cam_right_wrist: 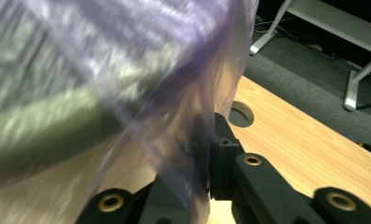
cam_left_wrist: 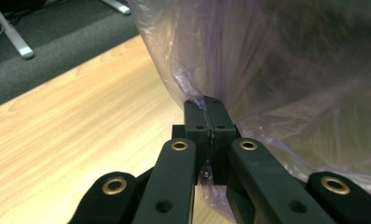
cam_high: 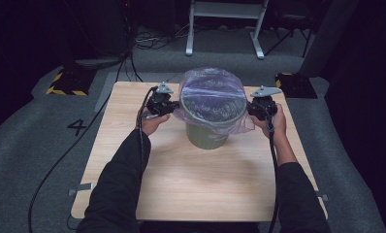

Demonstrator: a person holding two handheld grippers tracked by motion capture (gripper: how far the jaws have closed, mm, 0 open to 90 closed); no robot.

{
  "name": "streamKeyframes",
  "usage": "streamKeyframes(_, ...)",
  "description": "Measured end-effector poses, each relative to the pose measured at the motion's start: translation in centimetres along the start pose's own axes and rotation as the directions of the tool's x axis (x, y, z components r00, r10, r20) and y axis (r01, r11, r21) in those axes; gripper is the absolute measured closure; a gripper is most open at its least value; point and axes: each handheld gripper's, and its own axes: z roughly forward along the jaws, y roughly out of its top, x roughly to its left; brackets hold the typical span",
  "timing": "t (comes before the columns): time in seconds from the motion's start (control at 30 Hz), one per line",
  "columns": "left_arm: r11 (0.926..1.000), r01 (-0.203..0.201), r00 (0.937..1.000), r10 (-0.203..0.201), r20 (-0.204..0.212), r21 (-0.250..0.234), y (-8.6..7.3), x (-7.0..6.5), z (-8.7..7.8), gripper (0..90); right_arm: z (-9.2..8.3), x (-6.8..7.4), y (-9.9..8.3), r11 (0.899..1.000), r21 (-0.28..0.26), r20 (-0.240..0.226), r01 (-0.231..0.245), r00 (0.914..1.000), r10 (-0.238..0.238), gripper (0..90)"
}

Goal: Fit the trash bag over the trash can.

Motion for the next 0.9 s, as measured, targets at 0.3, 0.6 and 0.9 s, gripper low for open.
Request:
streamKeyframes(0.3,0.9929,-0.069,0.9965,0.064,-0.054,-0.097,-1.9,-1.2,-4.0,25.7,-1.2,0.0,-0.6,0.999,-0.041,0.006,-0.004,1.0,0.004,87.2)
streamKeyframes(0.6,0.9732,-0.148,0.9883,0.14,-0.061,-0.176,-4.0,-3.9,-8.7,17.1,-3.2,-0.2,-0.7,0.998,-0.064,0.027,0.009,0.9996,-0.007,85.2)
streamKeyframes(0.9,0.9444,-0.275,0.9592,0.282,0.014,-0.18,-3.8,-8.8,-8.6,15.7,-4.2,-0.3,-0.5,0.996,-0.086,0.012,-0.008,0.9999,0.009,71.9)
